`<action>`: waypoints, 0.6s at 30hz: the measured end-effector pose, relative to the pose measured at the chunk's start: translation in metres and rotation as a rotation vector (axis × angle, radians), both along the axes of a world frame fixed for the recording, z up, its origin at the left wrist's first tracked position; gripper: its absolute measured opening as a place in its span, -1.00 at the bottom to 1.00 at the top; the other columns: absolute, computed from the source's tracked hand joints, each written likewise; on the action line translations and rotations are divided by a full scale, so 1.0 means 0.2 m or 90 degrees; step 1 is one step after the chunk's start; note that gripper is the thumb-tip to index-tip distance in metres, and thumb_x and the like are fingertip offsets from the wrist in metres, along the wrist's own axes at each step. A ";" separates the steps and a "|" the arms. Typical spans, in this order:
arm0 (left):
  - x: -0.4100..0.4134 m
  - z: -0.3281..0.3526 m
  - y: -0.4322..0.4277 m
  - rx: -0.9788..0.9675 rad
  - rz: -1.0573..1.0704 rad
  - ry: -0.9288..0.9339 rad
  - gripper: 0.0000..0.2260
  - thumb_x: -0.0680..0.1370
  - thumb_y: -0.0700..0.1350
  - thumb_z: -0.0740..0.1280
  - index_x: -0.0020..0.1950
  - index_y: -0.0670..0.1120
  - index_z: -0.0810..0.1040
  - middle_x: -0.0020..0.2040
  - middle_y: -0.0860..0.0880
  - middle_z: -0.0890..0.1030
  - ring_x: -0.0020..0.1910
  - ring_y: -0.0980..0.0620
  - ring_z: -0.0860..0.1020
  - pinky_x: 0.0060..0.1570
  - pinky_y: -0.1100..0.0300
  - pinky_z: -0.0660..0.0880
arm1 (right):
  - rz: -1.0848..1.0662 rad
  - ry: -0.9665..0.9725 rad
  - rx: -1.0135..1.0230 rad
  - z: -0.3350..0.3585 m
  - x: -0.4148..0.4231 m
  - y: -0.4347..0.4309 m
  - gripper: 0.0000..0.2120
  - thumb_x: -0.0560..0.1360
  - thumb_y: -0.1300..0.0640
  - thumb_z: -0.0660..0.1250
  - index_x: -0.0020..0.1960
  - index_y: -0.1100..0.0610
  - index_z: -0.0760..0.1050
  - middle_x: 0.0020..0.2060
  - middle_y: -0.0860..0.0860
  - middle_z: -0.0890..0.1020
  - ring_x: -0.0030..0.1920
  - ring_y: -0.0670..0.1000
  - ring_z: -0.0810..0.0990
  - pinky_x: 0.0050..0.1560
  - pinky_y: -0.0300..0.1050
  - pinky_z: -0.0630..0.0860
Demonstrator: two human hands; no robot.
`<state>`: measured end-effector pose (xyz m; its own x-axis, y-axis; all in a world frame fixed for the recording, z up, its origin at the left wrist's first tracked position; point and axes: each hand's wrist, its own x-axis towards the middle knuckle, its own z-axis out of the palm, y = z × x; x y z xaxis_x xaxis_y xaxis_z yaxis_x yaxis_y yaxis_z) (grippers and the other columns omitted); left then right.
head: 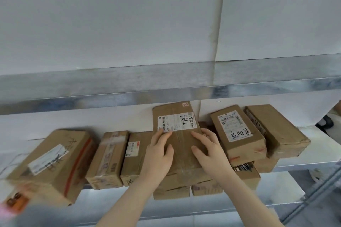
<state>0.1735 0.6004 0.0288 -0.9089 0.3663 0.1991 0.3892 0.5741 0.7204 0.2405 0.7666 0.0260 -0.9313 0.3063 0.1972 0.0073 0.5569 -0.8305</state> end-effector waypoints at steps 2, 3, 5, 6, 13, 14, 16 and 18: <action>0.00 0.04 -0.08 -0.006 0.017 0.036 -0.63 0.61 -0.10 0.17 0.42 0.09 0.34 0.49 0.15 0.18 0.45 0.08 0.21 0.42 0.19 0.11 | 0.044 0.010 0.018 0.01 -0.03 -0.10 -0.57 0.56 0.06 0.24 0.41 -0.09 0.32 0.39 -0.27 0.18 0.34 -0.28 0.18 0.24 -0.43 0.20; -0.01 0.06 -0.12 -0.019 0.028 0.064 -0.63 0.60 -0.11 0.18 0.41 0.09 0.35 0.49 0.15 0.20 0.44 0.07 0.21 0.43 0.17 0.12 | 0.065 0.016 0.033 0.00 -0.05 -0.16 -0.56 0.57 0.06 0.23 0.43 -0.09 0.30 0.39 -0.30 0.17 0.34 -0.31 0.15 0.24 -0.48 0.14; -0.01 0.09 -0.22 -0.060 0.057 0.119 -0.63 0.60 -0.10 0.19 0.40 0.10 0.35 0.48 0.15 0.23 0.44 0.05 0.22 0.38 0.21 0.15 | 0.084 0.032 0.035 0.00 -0.07 -0.26 -0.57 0.57 0.07 0.23 0.43 -0.09 0.30 0.40 -0.32 0.16 0.33 -0.35 0.12 0.14 -0.64 0.07; -0.01 0.10 -0.27 -0.073 0.072 0.132 -0.63 0.59 -0.10 0.19 0.40 0.11 0.36 0.48 0.15 0.24 0.44 0.04 0.23 0.36 0.21 0.19 | 0.091 0.037 0.031 0.00 -0.08 -0.31 -0.57 0.57 0.08 0.23 0.43 -0.08 0.31 0.40 -0.31 0.17 0.32 -0.37 0.14 0.09 -0.68 0.08; 0.06 0.24 -0.77 -0.069 0.213 0.154 -0.65 0.59 -0.12 0.19 0.38 0.07 0.39 0.46 0.12 0.26 0.42 0.02 0.23 0.38 0.24 0.06 | 0.237 0.099 -0.007 0.15 -0.20 -0.74 -0.61 0.56 0.18 0.25 0.37 -0.06 0.40 0.37 -0.30 0.29 0.21 -0.55 0.18 0.07 -0.68 0.13; 0.09 0.26 -0.86 -0.068 0.246 0.152 -0.64 0.59 -0.11 0.18 0.39 0.07 0.38 0.47 0.12 0.24 0.43 0.01 0.20 0.39 0.22 0.05 | 0.270 0.108 -0.010 0.17 -0.22 -0.84 -0.61 0.56 0.18 0.25 0.35 -0.07 0.41 0.35 -0.30 0.30 0.20 -0.57 0.18 0.05 -0.67 0.15; 0.17 0.32 -1.06 -0.072 0.327 0.143 -0.64 0.60 -0.07 0.15 0.41 0.11 0.34 0.49 0.15 0.20 0.45 -0.01 0.16 0.41 0.16 0.06 | 0.341 0.125 -0.021 0.22 -0.26 -1.05 -0.62 0.55 0.19 0.26 0.33 -0.09 0.42 0.35 -0.30 0.32 0.23 -0.50 0.23 0.09 -0.62 0.18; 0.28 0.36 -1.29 -0.072 0.412 0.144 -0.64 0.60 -0.08 0.15 0.40 0.09 0.35 0.49 0.13 0.21 0.44 -0.02 0.17 0.44 0.08 0.11 | 0.424 0.143 -0.026 0.25 -0.27 -1.32 -0.62 0.54 0.22 0.28 0.31 -0.06 0.45 0.35 -0.25 0.35 0.30 -0.32 0.28 0.23 -0.43 0.16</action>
